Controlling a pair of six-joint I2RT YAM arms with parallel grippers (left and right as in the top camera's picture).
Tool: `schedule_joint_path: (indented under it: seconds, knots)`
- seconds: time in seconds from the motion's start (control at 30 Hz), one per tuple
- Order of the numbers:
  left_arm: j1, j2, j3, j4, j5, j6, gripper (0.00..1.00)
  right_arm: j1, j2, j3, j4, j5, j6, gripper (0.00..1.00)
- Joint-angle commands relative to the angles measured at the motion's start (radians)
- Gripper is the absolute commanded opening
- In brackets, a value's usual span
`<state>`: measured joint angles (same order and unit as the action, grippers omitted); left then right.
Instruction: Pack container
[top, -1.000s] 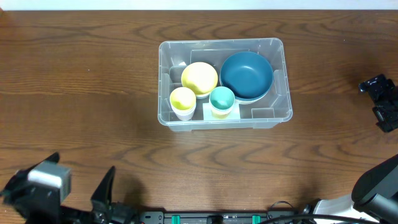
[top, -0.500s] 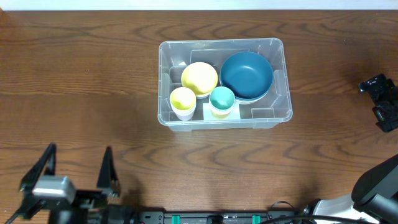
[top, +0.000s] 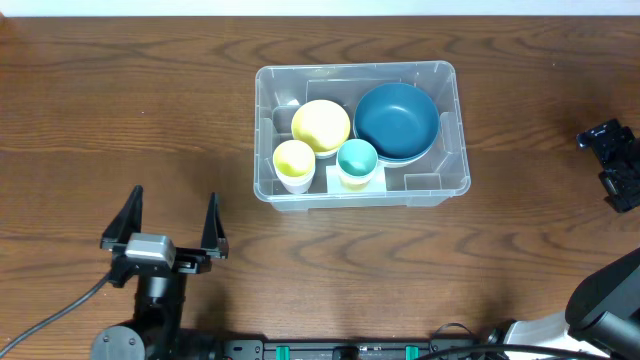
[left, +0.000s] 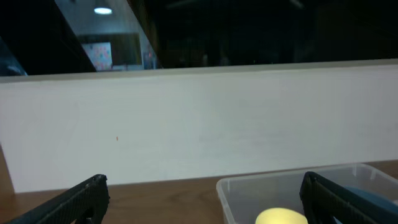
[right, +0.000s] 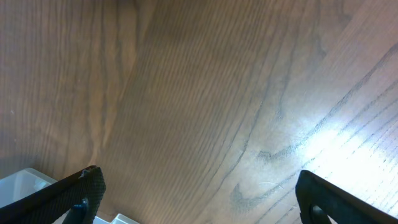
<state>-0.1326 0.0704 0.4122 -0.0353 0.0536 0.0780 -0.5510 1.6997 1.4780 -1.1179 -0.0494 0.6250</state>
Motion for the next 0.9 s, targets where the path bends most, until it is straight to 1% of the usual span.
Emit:
schedule_joint_path:
  seconds: [0.0,0.33,0.47,0.7,0.8,0.87]
  knots:
    - [0.005,-0.061,-0.062,0.034,0.014,0.007,0.98,-0.007,0.004,0.005,-0.001,0.004,0.014,0.99]
    - [0.005,-0.068,-0.15,0.045,0.017,0.007,0.98,-0.007,0.004,0.005,-0.001,0.004,0.014,0.99]
    - [0.005,-0.068,-0.217,0.051,0.017,0.007,0.98,-0.007,0.004,0.005,-0.001,0.004,0.014,0.99]
    - [0.005,-0.069,-0.396,0.232,0.017,0.007,0.98,-0.007,0.004,0.005,-0.001,0.004,0.014,0.99]
    - [0.005,-0.069,-0.408,0.216,0.014,0.027,0.98,-0.007,0.004,0.005,-0.001,0.004,0.014,0.99]
    - [0.005,-0.069,-0.408,0.215,0.013,0.064,0.98,-0.007,0.004,0.005,-0.001,0.004,0.014,0.99]
